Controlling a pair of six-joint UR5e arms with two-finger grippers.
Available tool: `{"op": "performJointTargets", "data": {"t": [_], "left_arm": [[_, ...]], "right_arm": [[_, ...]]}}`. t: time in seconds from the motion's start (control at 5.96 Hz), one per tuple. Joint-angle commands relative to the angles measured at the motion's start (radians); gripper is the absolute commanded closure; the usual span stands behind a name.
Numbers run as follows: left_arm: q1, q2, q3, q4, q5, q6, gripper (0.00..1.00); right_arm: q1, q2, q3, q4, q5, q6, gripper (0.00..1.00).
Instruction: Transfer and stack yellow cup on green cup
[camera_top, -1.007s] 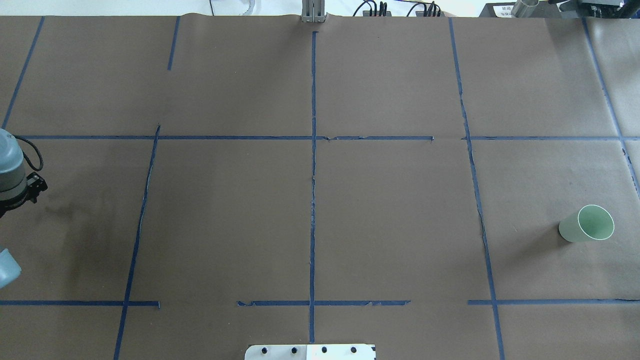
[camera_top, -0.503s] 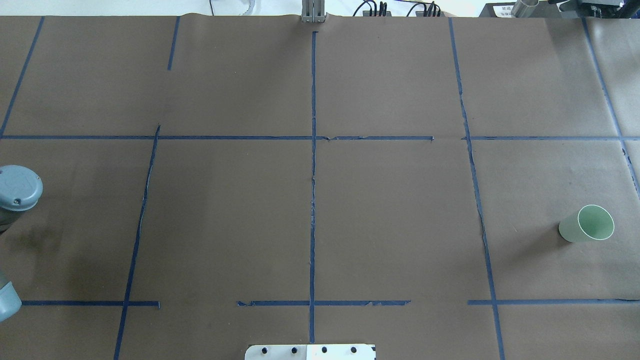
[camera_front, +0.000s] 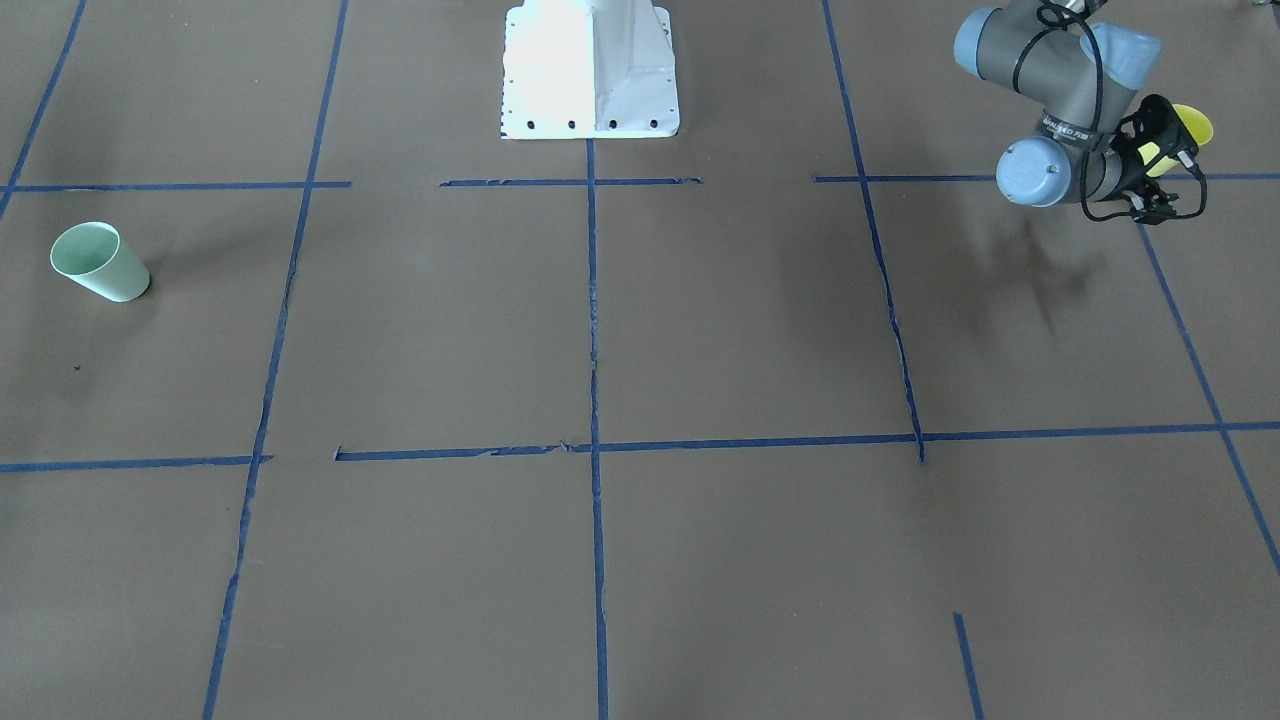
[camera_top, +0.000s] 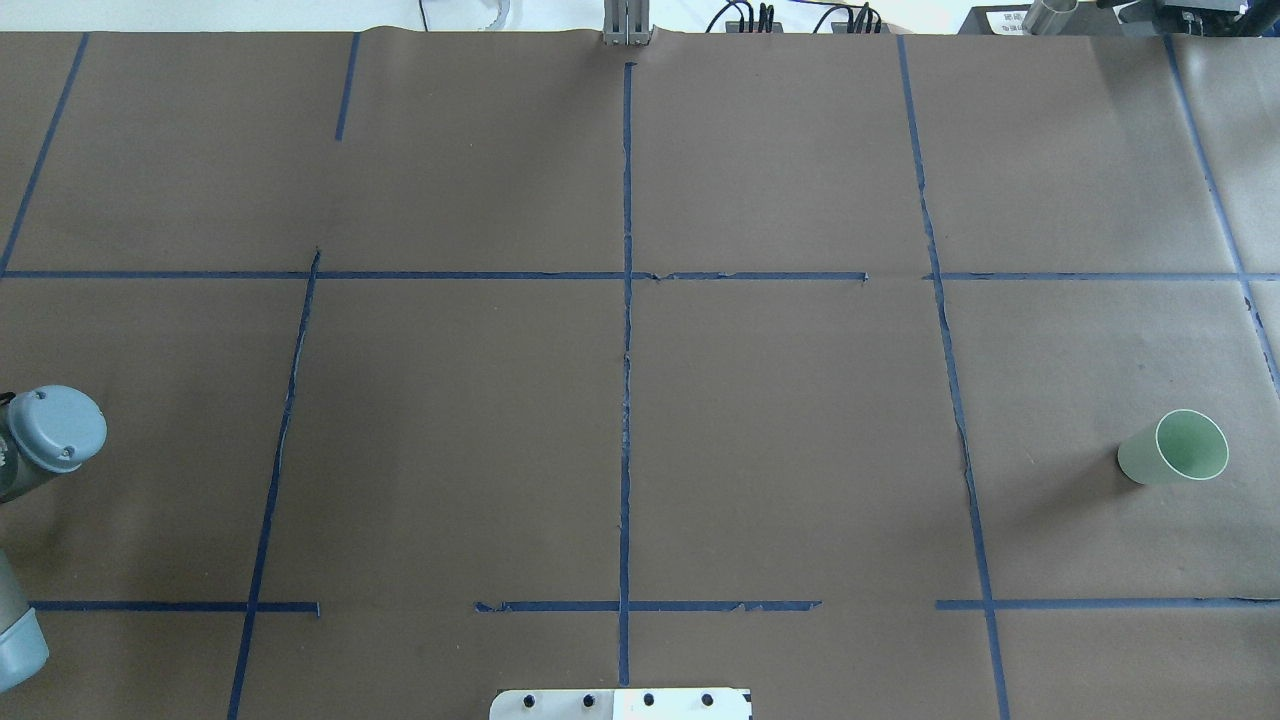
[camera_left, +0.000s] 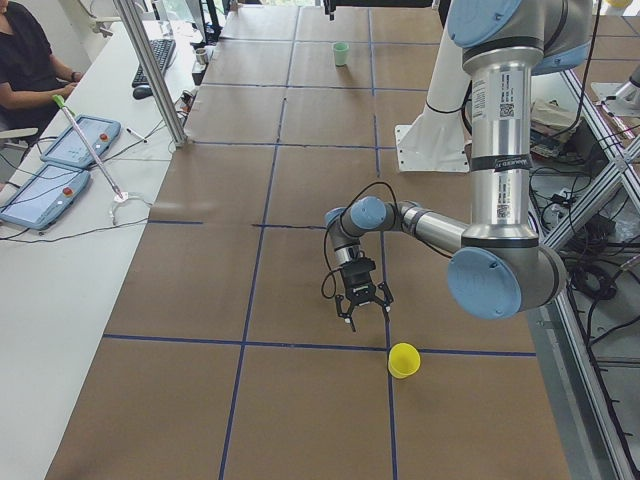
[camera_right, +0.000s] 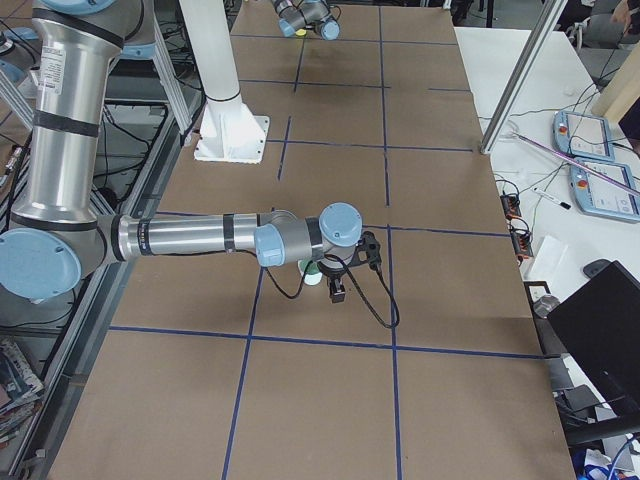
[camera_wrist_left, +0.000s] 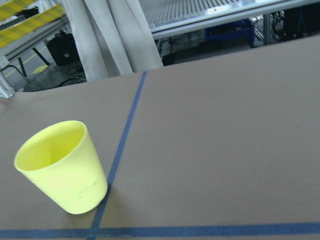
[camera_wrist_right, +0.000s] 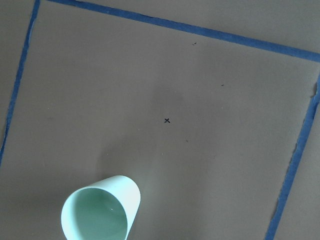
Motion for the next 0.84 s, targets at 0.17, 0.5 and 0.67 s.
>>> {"op": "performJointTargets", "data": {"t": [0.17, 0.5, 0.67], "left_arm": [[0.066, 0.037, 0.113, -0.003, -0.053, -0.126, 0.00], [0.106, 0.043, 0.214, -0.092, -0.071, -0.129, 0.00], [0.115, 0.048, 0.224, -0.100, -0.073, -0.131, 0.00]], "right_arm": [[-0.016, 0.000, 0.006, -0.001, 0.049, -0.001, 0.00], [-0.019, 0.000, 0.014, -0.001, 0.052, 0.000, 0.00], [-0.020, 0.000, 0.014, -0.001, 0.054, 0.000, 0.00]]}}
